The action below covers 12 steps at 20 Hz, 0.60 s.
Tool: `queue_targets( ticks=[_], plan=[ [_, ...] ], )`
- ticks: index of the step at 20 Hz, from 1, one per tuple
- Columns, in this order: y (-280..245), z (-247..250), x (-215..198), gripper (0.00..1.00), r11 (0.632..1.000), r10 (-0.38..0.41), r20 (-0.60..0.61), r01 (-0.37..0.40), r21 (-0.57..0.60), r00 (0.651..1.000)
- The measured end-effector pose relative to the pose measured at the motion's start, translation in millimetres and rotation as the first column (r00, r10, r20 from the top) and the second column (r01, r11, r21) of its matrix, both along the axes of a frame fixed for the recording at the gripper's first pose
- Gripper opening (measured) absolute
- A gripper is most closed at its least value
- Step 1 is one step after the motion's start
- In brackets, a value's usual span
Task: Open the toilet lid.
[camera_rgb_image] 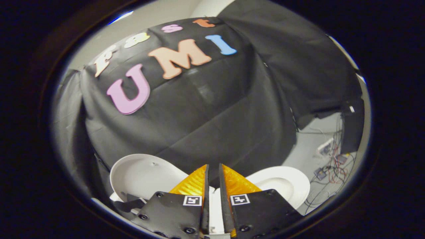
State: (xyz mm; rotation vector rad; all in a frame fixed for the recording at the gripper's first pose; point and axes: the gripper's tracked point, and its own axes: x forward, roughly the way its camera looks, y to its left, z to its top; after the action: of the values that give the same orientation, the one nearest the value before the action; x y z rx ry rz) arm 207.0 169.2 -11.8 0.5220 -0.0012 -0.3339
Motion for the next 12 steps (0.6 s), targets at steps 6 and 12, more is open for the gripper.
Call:
queue_targets(
  ticks=[6, 12],
  plan=[
    [84, 53, 49, 0.17, 0.949, 0.213, -0.008, -0.209, -0.237, 0.977],
    [165, 44, 84, 0.17, 0.834, 0.412, -0.112, -0.424, -0.353, 0.904]
  ],
)
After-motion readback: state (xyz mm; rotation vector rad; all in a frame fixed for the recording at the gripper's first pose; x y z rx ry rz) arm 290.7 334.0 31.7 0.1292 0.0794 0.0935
